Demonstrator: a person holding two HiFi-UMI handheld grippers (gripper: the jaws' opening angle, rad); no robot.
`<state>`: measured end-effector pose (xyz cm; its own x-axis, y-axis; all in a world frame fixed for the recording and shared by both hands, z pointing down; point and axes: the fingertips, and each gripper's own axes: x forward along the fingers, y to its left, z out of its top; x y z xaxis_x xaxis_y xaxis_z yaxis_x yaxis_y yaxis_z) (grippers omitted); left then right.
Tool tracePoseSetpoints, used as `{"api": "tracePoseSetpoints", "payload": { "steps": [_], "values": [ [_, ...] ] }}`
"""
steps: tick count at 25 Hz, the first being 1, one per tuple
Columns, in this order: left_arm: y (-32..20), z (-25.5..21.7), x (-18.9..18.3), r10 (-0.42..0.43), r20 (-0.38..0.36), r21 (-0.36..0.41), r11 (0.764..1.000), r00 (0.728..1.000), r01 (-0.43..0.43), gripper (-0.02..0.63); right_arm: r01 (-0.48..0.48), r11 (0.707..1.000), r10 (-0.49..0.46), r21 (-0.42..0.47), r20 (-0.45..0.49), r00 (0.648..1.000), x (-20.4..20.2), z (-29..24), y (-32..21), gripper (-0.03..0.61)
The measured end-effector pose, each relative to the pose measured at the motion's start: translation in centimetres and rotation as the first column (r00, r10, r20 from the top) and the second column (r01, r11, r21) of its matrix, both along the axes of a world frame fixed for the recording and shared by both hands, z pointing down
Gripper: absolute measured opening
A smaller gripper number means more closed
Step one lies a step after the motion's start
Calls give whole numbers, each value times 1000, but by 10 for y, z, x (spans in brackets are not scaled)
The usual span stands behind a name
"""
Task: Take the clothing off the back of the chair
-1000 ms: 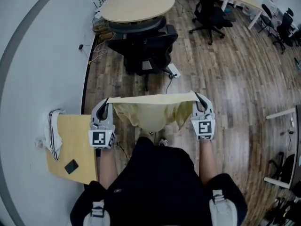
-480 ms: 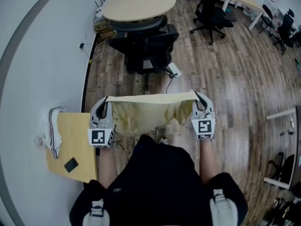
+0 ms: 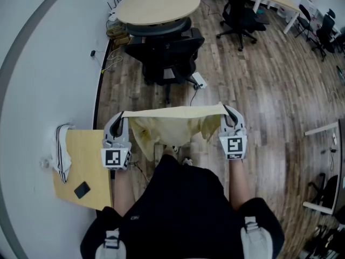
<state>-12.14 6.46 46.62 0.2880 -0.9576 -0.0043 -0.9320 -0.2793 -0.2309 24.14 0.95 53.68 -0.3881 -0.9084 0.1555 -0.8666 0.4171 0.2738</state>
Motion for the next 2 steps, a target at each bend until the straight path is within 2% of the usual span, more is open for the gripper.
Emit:
{"api": "tracePoseSetpoints", "payload": {
  "steps": [2],
  "values": [
    [1, -1, -2, -1, 1, -2, 1000, 1000, 1, 11, -1, 1000, 1, -5, 3, 1000, -2, 1, 2, 0]
  ]
}}
